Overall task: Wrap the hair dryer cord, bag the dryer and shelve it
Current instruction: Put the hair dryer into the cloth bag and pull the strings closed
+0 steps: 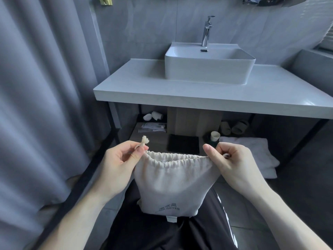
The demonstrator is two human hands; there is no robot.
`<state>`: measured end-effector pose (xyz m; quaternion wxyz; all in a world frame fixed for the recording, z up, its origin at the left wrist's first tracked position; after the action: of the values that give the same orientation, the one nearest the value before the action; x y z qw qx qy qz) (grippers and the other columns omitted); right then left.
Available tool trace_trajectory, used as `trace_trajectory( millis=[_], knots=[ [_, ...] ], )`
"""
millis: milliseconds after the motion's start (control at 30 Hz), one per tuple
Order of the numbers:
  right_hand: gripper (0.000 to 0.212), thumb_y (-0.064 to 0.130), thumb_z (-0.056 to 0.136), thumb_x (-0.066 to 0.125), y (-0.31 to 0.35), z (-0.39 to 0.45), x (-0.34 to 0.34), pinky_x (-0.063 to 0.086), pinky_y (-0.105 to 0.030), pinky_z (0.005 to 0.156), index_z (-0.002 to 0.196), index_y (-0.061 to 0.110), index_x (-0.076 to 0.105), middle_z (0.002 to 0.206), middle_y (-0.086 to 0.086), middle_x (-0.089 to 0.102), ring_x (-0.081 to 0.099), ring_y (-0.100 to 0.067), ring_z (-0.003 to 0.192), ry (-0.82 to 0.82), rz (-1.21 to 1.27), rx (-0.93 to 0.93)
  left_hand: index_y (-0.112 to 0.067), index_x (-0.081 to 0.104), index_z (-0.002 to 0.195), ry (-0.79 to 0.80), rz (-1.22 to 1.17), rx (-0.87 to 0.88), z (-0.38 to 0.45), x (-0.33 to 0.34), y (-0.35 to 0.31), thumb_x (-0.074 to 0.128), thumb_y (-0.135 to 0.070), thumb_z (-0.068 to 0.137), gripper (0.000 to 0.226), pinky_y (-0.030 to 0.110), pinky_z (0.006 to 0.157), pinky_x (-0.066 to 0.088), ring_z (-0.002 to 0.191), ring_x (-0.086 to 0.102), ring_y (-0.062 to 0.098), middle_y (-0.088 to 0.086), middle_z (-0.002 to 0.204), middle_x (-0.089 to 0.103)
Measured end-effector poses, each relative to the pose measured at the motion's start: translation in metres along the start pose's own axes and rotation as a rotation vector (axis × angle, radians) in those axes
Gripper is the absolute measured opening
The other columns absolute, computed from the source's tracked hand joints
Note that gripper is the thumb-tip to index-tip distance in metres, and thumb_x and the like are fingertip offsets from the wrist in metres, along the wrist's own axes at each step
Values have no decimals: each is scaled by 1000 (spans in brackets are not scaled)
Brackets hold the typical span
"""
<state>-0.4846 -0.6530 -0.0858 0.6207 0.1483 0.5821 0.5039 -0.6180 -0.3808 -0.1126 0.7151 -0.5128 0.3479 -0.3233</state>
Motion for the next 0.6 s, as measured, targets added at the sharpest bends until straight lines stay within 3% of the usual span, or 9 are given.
trace_trajectory(
  millis=[67,133,267,367,600],
  knots=[
    [61,52,96,71,0,-1,-1,26,-22,48,56,15,42,50,8,30,27,-10,52,-21,-28,-4,-32,83,91,-63,13,-5,2,-7,0,66,-43,93,20,42,77,64,79,75,14,3,86,82],
    [60,50,97,71,-2,0,-2,26,-22,48,55,16,44,50,7,31,28,-10,52,-20,-14,1,-31,83,90,-109,11,4,3,-11,-1,67,-43,93,20,45,71,66,72,77,19,4,81,81],
    [49,38,103,68,-7,4,-6,32,-24,54,62,14,56,52,6,41,35,-8,51,8,149,51,-23,81,91,-183,19,-6,8,-13,0,67,-32,99,18,43,71,67,71,79,21,1,82,82],
    [27,23,107,62,-13,6,-10,34,-11,49,85,12,72,49,15,51,43,-1,41,-8,337,157,-19,79,92,-215,16,-2,13,-14,1,69,-17,102,14,35,70,68,76,80,16,-5,84,83],
    [21,17,111,57,-34,4,-11,26,-13,41,99,12,72,51,15,37,29,-2,43,-82,620,295,-16,73,89,-233,50,15,21,-21,2,69,-13,102,14,26,64,64,67,77,13,-5,77,80]
  ],
)
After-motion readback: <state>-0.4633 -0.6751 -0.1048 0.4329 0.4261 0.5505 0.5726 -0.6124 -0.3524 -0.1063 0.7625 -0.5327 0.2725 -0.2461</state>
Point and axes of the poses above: each hand's wrist, its own z-axis towards the middle knuckle, its own x-axis out of the palm, y = z × x, the point moved 4 cm from there along z, towards the middle knuckle
